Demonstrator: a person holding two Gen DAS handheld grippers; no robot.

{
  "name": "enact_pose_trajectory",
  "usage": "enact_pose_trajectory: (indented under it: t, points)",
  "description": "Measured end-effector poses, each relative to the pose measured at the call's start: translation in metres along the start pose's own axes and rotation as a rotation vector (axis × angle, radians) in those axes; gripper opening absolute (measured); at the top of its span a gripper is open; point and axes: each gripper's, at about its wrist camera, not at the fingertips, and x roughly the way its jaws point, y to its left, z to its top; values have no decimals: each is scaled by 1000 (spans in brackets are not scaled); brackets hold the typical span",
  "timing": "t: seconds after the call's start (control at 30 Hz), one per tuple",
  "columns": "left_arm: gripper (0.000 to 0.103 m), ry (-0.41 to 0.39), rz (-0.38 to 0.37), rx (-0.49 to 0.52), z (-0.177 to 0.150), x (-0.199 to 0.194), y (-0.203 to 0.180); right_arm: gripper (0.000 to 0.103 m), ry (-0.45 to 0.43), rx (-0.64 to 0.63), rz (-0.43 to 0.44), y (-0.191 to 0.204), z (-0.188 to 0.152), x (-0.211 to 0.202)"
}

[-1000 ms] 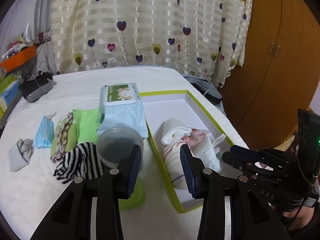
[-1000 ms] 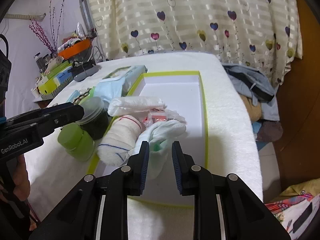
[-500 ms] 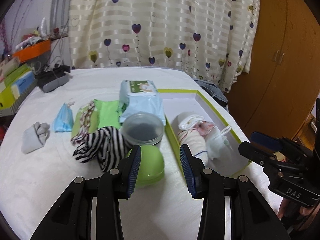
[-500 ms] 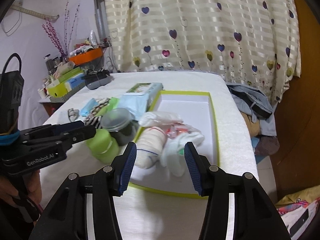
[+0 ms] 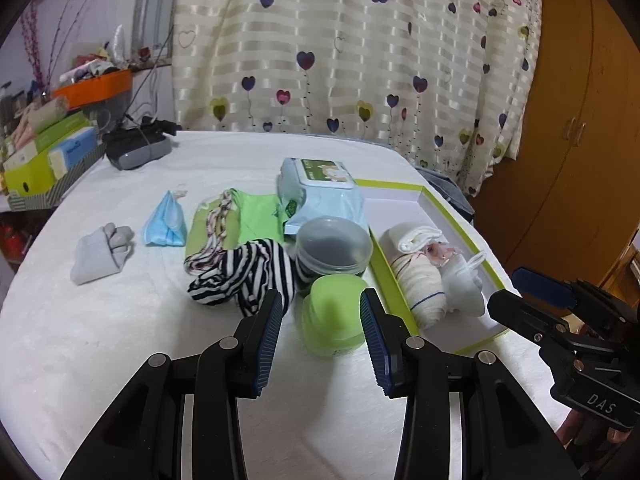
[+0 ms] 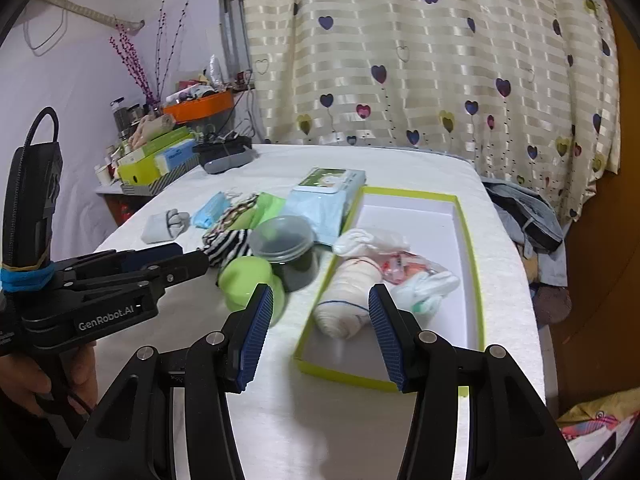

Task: Organize soft objects
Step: 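Withdraw both grippers from the box toward the striped cloth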

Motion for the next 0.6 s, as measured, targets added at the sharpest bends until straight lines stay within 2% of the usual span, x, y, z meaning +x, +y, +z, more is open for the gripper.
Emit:
enact_pose_trajectory:
  t: [0.4, 0.6]
  points:
    - [39, 27, 47, -86, -16, 1, 44, 51, 36, -35, 47, 26, 0, 11]
    - [41, 31, 45, -123, -14, 8, 59, 51, 47, -58, 62, 35, 2, 18]
